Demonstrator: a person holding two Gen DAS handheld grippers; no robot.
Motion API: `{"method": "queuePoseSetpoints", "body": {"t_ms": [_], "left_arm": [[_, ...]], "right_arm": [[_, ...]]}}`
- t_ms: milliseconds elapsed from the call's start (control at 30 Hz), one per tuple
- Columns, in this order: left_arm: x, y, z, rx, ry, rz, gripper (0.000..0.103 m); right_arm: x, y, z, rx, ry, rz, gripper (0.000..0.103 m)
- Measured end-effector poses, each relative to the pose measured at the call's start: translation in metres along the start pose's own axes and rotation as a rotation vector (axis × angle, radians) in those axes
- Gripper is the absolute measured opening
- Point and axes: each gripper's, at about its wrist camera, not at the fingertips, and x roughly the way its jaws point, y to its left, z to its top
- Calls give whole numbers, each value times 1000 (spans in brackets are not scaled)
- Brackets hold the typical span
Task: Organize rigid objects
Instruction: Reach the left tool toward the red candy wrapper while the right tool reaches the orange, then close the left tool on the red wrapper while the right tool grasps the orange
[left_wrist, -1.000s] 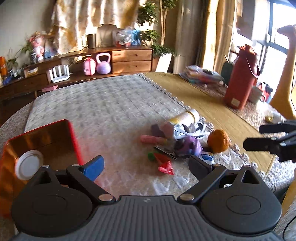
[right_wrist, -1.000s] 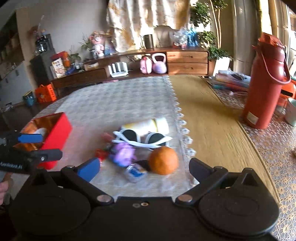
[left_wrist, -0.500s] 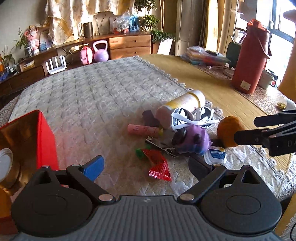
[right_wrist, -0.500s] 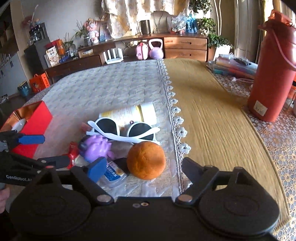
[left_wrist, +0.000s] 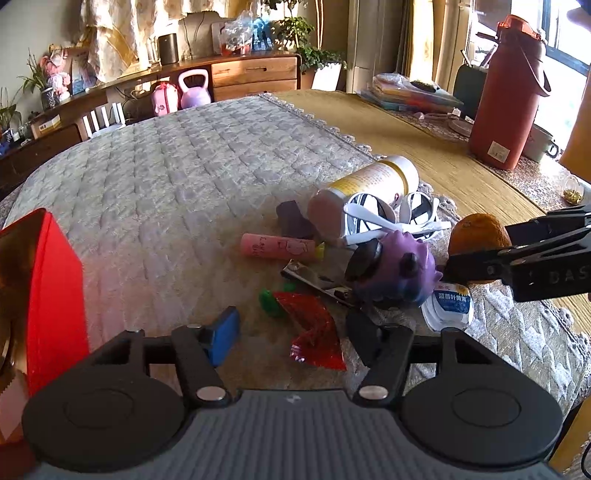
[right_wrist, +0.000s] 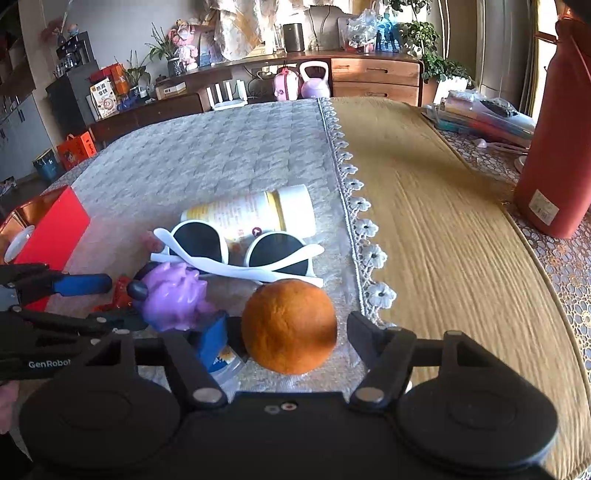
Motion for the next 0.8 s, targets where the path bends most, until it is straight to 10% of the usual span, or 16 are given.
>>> {"method": "queuePoseSetpoints", "body": {"t_ms": [333,800], "left_arm": [[-2,4,2,-18,-8,13,25],[-24,15,4,-38,-17,22,22]], "right_arm": [[-1,2,2,2,-6,-18,53],[-30,8,-1,5,-19,-54,53]]}}
